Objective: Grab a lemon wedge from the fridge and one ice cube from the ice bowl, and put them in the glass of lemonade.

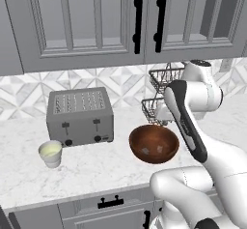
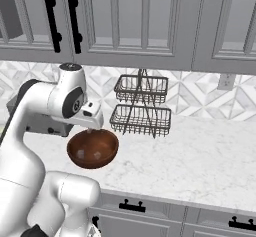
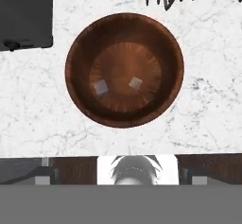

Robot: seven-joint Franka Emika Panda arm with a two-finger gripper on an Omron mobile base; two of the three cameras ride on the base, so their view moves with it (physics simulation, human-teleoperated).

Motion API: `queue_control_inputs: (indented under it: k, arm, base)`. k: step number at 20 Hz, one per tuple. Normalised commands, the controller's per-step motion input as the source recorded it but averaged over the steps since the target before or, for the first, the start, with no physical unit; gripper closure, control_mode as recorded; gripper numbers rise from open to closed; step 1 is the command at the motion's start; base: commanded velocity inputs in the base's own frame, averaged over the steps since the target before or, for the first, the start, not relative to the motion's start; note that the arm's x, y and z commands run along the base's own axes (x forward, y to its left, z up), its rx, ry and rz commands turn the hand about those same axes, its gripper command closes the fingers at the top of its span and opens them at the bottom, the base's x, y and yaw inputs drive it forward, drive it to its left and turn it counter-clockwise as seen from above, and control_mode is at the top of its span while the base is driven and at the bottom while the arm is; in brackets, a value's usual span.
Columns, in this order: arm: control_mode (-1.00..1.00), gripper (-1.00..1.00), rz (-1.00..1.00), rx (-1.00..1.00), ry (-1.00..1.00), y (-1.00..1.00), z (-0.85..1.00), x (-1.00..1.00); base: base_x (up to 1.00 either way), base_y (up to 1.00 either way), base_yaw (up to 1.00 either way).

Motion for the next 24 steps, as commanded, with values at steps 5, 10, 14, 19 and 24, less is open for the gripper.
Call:
queue_control_inputs:
  k: [5, 10, 14, 19, 24]
  arm:
    - [-1.00, -1.00, 0.01, 0.00, 0.07, 0.13, -0.66, 0.59]
    - [-1.00, -1.00, 0.01, -0.06, 0.06, 0.43, -0.37, 0.51]
    - [-1.00, -1.00, 0.09, -0.01, 0.17, 0.05, -0.52, 0.50]
    - [-1.00, -1.00, 0.17, 0.00, 0.16, 0.00, -0.61, 0.26]
    - [-1.00, -1.00, 0.19, 0.00, 0.03, 0.00, -0.54, 0.06]
  base:
    - [0.00, 0.00, 0.00]
    - [0.00, 0.00, 0.00]
    - [0.00, 0.00, 0.00]
    - [0.00, 0.00, 0.00]
    - [0.00, 0.00, 0.00]
